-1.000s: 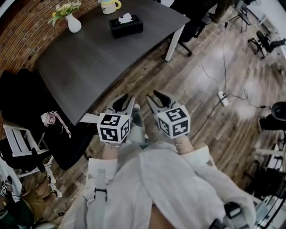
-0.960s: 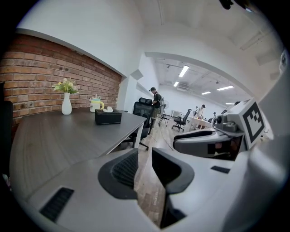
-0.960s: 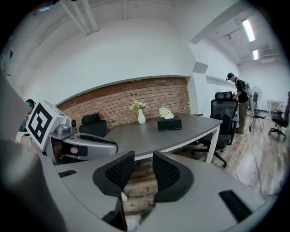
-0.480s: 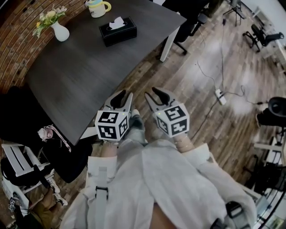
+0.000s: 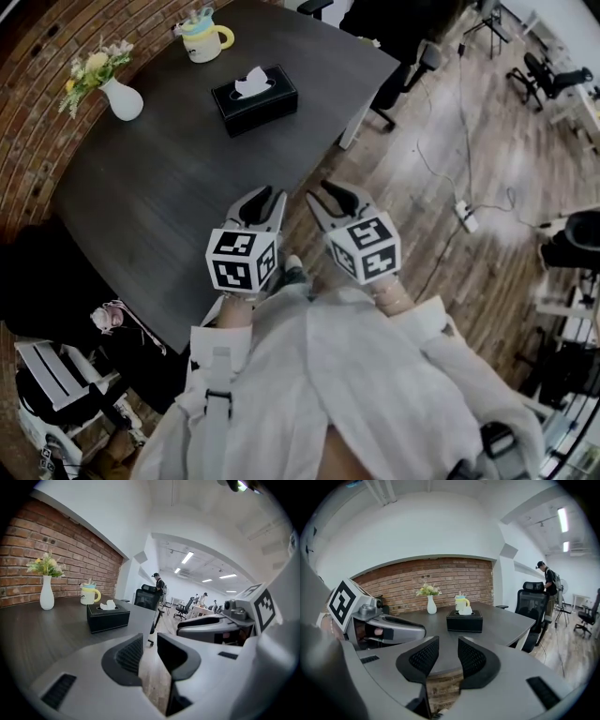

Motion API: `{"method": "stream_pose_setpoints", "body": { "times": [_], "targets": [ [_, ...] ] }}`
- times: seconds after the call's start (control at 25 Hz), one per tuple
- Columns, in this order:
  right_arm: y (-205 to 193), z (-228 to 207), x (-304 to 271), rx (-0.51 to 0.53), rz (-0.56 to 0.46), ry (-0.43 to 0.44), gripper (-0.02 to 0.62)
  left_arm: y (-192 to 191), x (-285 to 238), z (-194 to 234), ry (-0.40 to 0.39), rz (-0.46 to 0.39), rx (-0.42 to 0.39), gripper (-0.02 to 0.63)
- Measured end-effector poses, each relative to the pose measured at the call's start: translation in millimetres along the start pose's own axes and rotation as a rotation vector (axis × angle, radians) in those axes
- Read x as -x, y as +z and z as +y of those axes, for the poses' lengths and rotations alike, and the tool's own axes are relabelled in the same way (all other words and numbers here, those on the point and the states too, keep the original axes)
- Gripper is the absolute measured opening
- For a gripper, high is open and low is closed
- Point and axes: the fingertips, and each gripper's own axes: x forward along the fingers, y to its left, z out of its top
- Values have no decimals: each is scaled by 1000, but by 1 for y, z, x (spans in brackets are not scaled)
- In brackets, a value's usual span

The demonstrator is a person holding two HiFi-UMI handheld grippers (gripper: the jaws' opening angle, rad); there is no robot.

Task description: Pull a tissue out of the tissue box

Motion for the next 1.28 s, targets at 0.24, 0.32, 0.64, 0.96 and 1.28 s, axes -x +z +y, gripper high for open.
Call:
{"method": "stream_pose_setpoints", "body": {
  "times": [0.24, 0.32, 0.64, 0.96, 1.28],
  "targets": [
    [21, -13, -25, 29, 7, 3, 107, 21, -22, 18, -14, -12, -6, 75],
    [24, -16, -31, 18, 6, 2, 107, 24, -27, 22, -22, -5, -8, 75],
    [18, -29, -55, -18, 49, 33, 107, 21, -47, 35, -39, 37, 18, 75],
    [48, -51, -109, 24, 41, 100, 107, 45, -75, 82, 34, -6, 57, 75],
    [88, -76, -176, 165, 58, 237, 106, 88, -117, 127, 138, -80, 97, 75]
  ]
}}
